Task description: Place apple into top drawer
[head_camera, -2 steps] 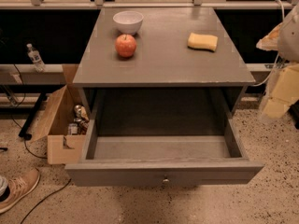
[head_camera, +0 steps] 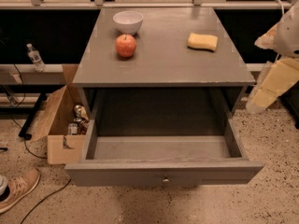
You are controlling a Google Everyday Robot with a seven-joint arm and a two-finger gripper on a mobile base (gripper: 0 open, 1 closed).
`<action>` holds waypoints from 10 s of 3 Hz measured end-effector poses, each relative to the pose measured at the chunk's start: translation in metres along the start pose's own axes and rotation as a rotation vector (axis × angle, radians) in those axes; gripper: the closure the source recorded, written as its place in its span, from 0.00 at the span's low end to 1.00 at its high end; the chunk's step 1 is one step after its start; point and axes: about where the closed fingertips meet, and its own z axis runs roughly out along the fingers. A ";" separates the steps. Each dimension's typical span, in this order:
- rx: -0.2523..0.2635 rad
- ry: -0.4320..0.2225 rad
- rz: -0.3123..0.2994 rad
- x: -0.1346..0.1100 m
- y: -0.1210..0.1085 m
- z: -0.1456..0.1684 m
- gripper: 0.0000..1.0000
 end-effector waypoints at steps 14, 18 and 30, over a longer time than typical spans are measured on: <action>0.021 -0.588 0.408 -0.344 -0.165 0.276 0.16; -0.062 -0.797 0.289 -0.267 -0.107 0.187 1.00; -0.050 -0.589 0.326 -0.119 0.019 0.380 0.75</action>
Offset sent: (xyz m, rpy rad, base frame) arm 0.1700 0.0553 0.0162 0.5941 -0.1766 -0.3645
